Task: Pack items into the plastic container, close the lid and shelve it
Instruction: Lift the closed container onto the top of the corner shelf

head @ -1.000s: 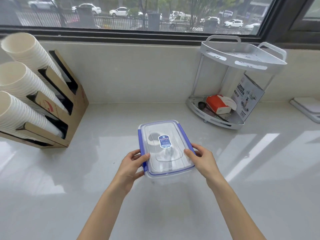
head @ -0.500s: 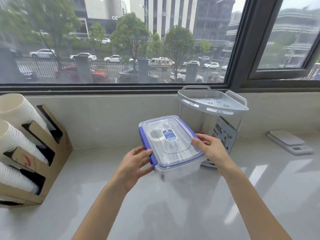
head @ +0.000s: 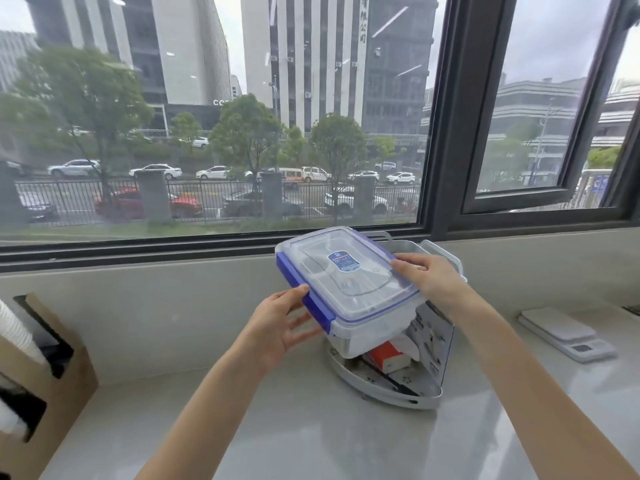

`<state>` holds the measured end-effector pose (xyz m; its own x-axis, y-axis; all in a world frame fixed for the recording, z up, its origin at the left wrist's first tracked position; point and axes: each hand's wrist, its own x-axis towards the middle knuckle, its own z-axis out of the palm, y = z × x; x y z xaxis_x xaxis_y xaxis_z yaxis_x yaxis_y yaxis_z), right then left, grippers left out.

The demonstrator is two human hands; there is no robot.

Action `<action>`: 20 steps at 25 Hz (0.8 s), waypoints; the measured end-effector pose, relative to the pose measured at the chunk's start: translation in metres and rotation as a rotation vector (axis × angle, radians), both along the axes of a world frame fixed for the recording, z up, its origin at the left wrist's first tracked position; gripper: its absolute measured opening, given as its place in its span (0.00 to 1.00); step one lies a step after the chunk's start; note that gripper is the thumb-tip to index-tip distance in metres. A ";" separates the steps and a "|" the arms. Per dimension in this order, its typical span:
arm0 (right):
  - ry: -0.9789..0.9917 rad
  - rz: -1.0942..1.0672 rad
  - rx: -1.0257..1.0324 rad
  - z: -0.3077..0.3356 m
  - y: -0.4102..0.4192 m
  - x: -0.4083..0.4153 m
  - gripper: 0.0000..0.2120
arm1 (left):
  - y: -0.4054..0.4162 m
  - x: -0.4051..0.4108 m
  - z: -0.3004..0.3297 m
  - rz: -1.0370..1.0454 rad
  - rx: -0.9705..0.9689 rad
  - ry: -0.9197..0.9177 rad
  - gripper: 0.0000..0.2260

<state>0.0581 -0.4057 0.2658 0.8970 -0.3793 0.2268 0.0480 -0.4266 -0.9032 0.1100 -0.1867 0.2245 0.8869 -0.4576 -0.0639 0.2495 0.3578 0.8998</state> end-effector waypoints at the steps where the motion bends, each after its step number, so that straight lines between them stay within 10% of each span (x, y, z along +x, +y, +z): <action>1: -0.010 -0.021 -0.010 0.004 -0.006 0.005 0.13 | -0.008 0.004 0.005 -0.010 0.000 -0.002 0.13; 20: -0.116 -0.193 -0.095 0.032 -0.137 0.117 0.14 | -0.138 0.096 0.030 -0.115 0.032 0.027 0.08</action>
